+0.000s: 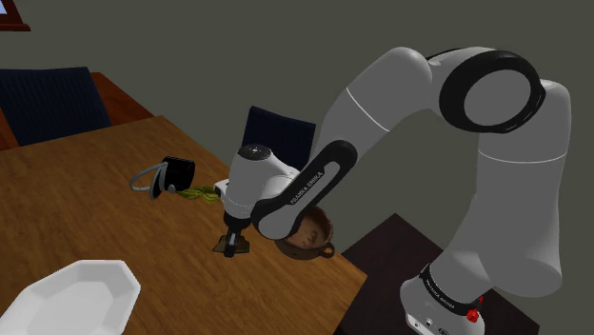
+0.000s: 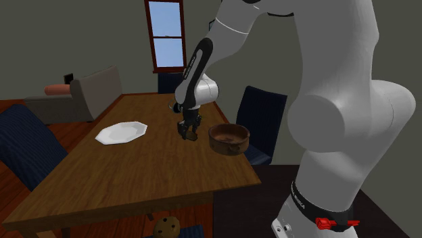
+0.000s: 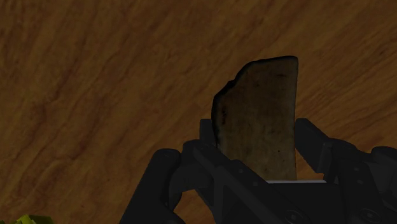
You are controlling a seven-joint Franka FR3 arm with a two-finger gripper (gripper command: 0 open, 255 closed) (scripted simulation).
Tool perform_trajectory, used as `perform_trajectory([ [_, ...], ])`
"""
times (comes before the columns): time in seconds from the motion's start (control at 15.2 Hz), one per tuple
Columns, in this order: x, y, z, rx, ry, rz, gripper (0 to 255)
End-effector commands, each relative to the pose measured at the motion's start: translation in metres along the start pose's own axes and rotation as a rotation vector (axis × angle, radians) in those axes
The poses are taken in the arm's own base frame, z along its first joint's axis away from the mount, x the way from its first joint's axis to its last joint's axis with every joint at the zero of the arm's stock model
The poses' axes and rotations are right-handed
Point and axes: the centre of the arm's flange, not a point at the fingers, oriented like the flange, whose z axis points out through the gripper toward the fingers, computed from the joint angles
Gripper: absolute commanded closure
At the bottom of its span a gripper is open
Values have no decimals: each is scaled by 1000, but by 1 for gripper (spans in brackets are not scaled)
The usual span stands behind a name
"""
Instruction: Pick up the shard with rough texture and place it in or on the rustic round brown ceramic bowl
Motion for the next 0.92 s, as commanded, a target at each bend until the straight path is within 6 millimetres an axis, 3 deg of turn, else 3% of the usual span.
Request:
perform_trajectory([
  [0.0, 0, 0, 0, 0, -1, 0, 255],
  [0.4, 0, 0, 0, 0, 0, 0, 255],
  [0.86, 5, -1, -36, 0, 0, 0, 255],
])
